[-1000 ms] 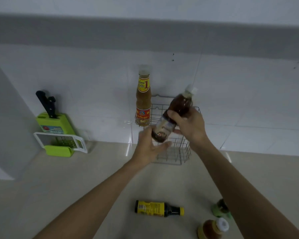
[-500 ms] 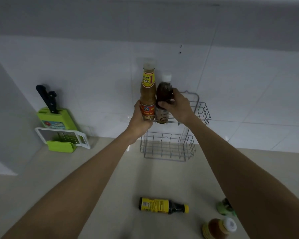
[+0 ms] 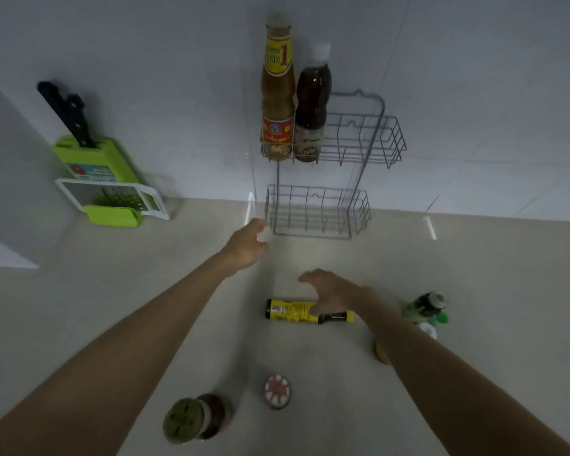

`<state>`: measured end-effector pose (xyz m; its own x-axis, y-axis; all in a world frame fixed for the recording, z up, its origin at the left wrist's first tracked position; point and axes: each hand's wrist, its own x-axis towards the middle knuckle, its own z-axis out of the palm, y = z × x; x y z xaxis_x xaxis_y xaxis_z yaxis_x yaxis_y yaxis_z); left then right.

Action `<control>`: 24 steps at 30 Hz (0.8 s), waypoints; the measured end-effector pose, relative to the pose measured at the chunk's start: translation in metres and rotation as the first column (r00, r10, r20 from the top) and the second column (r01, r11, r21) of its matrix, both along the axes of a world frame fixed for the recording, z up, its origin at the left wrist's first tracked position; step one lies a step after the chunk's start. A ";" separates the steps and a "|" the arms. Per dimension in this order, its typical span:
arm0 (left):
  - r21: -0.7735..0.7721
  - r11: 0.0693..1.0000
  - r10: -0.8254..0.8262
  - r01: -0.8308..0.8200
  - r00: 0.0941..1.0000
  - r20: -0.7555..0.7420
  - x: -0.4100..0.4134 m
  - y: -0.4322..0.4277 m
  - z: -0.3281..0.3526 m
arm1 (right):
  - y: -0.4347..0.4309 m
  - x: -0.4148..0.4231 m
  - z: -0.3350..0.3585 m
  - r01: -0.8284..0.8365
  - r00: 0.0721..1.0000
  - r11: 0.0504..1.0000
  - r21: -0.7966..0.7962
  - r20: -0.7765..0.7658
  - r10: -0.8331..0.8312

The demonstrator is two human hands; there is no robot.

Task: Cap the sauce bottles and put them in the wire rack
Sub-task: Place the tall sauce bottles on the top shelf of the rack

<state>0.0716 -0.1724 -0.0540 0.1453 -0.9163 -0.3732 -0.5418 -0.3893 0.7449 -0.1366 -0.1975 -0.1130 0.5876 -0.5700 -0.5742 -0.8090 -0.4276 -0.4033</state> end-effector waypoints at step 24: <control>-0.501 0.855 0.084 -0.132 0.989 -0.119 -0.059 0.024 0.035 | 0.003 0.012 0.134 0.727 0.312 0.671 0.146 0.800 -0.512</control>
